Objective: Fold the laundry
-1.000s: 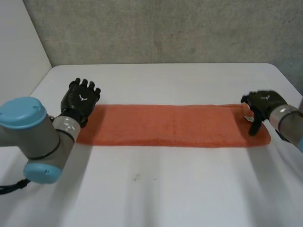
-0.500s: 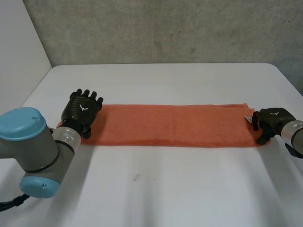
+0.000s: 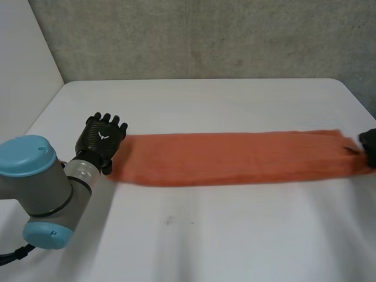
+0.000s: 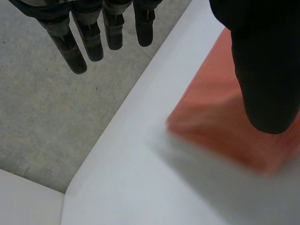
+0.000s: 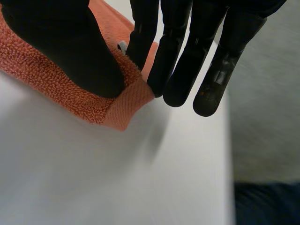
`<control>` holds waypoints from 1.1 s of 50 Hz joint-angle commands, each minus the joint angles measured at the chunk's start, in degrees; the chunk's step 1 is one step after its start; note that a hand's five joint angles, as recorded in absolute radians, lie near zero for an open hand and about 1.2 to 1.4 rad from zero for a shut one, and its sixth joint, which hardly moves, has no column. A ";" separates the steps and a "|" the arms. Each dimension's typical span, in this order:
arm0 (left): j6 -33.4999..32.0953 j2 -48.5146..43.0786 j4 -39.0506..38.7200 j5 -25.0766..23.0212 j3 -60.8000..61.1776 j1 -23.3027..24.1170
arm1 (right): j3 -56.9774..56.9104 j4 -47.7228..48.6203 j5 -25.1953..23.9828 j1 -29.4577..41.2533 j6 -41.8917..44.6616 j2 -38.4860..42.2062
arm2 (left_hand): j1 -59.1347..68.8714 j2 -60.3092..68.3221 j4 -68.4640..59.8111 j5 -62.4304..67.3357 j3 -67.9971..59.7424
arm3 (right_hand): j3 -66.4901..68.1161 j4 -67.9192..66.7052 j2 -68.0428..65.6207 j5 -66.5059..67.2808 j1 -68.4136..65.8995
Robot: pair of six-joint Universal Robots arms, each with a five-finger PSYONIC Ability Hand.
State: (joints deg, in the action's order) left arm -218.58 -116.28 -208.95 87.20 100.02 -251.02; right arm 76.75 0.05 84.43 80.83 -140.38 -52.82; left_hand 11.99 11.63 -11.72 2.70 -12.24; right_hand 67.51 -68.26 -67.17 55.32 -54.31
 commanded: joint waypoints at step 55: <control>0.09 0.70 -0.05 -0.01 -0.09 2.37 | 6.12 0.21 0.82 28.33 -20.28 -0.62 | -1.99 -1.63 1.72 -2.70 2.24 | -40.96 41.72 40.62 -38.77 27.76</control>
State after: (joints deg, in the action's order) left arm -218.49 -115.57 -209.02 87.18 100.00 -249.07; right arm 79.15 2.25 85.91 112.45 -161.13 -53.66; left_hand 11.99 11.63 -11.72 2.70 -12.24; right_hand 15.46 -15.55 -15.49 6.16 -13.63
